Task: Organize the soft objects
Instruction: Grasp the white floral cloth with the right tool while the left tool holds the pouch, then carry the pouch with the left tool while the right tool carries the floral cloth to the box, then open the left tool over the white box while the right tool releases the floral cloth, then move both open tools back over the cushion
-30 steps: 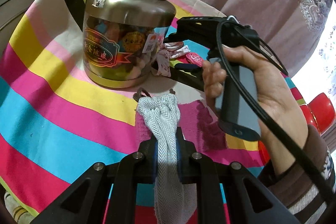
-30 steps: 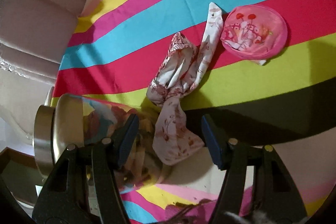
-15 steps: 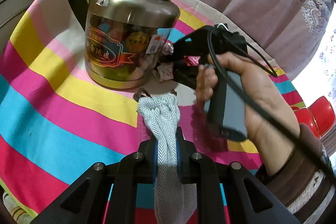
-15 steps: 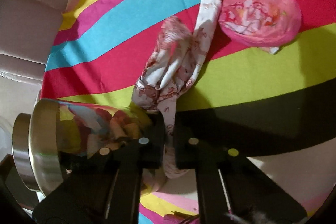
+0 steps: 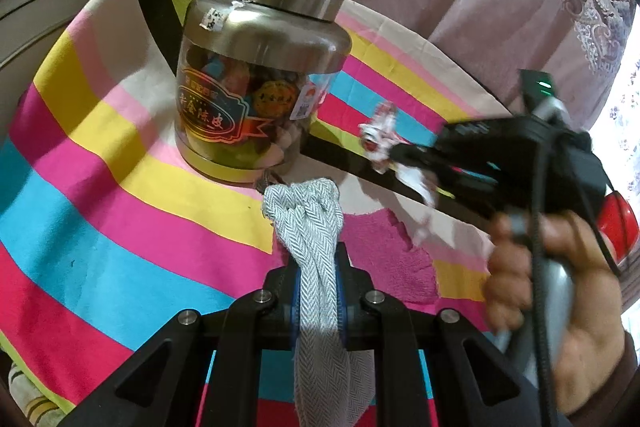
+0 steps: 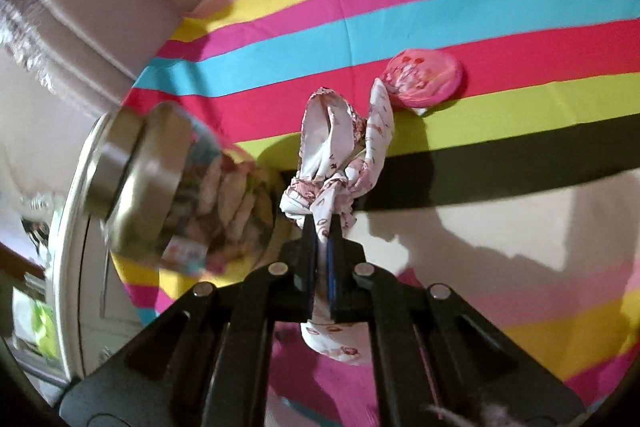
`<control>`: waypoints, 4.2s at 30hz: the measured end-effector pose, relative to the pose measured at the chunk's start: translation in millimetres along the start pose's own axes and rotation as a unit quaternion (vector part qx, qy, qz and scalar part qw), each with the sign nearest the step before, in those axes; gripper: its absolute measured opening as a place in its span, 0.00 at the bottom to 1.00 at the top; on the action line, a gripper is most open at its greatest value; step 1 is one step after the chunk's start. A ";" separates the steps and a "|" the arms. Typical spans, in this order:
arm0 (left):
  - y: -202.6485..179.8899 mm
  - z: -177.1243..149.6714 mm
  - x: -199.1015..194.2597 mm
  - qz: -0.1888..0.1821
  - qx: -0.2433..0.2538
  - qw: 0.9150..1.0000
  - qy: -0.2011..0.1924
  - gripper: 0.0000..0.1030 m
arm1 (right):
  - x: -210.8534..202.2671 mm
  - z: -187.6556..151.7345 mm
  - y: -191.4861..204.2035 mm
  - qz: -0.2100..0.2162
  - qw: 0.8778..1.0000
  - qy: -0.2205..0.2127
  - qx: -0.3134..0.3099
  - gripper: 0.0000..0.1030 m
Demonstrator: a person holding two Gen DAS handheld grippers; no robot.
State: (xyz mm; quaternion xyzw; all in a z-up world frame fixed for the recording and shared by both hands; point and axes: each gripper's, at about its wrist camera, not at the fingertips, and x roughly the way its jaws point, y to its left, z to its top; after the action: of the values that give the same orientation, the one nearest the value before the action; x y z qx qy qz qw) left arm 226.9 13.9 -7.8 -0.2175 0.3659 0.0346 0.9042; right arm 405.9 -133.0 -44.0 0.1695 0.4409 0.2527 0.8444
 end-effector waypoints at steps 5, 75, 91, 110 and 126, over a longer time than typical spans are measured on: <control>-0.2 -1.2 -6.3 0.004 -0.002 1.000 -0.008 0.14 | -47.5 -27.2 9.8 -0.023 0.998 -0.035 -0.044 0.06; -336.0 -178.9 -118.7 -0.306 0.314 0.892 0.110 0.16 | -448.7 -242.1 -234.6 -0.406 0.881 -0.221 0.105 0.07; -335.4 -180.1 -105.7 -0.296 0.307 0.894 0.135 0.55 | -446.6 -243.4 -228.5 -0.408 0.881 -0.220 0.101 0.53; -252.0 -137.5 -98.0 -0.240 0.239 0.933 0.117 0.55 | -392.1 -235.2 -164.3 -0.363 0.914 -0.177 0.029 0.61; -128.3 -88.0 -68.1 -0.128 0.158 0.974 0.104 0.60 | -307.8 -218.0 -87.8 -0.300 0.945 -0.112 -0.064 0.65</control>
State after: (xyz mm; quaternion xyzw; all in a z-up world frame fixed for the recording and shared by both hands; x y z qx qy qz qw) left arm 148.8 -132.2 29.3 -0.1198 0.4274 -0.1623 0.8813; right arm 100.4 -368.1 -6.6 0.0024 0.3568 -0.0048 0.9342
